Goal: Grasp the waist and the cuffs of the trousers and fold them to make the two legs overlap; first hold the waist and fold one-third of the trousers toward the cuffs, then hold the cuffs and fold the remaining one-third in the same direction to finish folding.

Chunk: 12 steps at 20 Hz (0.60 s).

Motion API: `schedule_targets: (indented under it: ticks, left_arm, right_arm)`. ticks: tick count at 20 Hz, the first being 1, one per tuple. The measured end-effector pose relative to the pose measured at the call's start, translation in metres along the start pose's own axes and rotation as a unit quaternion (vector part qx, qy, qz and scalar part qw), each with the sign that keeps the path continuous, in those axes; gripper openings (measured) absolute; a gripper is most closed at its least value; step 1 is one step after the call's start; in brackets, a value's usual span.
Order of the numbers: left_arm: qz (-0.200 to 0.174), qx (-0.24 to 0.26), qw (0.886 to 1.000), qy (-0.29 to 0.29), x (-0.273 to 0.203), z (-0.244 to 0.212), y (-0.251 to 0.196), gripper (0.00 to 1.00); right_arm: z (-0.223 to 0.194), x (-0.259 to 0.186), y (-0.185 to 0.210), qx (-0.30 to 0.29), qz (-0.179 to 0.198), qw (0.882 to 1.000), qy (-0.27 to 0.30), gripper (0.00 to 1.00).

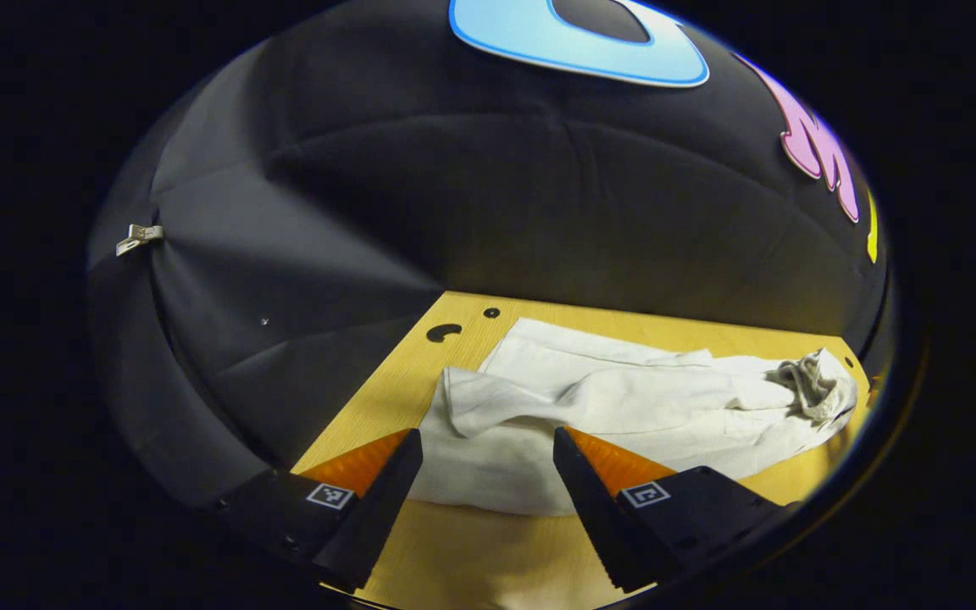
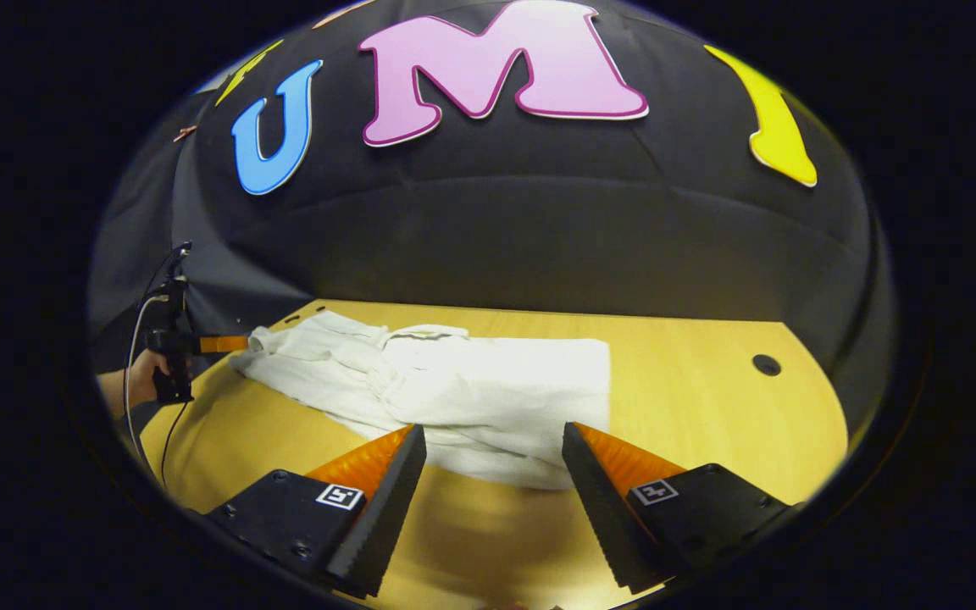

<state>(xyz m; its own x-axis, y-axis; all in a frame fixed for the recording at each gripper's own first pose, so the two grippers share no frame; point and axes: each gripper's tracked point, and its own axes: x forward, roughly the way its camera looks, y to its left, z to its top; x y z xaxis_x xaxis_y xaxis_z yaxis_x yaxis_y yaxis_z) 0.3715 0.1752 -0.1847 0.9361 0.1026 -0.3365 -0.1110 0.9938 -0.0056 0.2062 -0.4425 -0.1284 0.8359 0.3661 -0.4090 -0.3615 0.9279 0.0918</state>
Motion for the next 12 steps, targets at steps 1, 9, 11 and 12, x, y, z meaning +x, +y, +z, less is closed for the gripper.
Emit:
schedule_targets:
  ticks: [1,9,11,12]
  left_arm:
    - [0.0,0.015,1.0,0.008,0.008,-0.003,0.003,0.98]
    - [-0.051,0.029,0.997,0.052,0.032,-0.024,-0.003,0.96]
    - [-0.064,0.039,0.995,0.061,0.032,-0.029,-0.002,0.96]
    - [-0.071,0.05,0.994,0.069,0.032,-0.029,-0.006,0.96]
  right_arm:
    - [0.004,-0.011,-0.01,-0.013,-0.007,1.0,-0.001,0.98]
    - [0.018,-0.063,-0.031,0.021,-0.025,0.999,0.003,0.98]
    - [0.009,-0.065,-0.026,0.02,-0.022,0.999,0.013,0.98]
    - [0.003,-0.066,-0.021,0.025,-0.019,0.999,0.02,0.98]
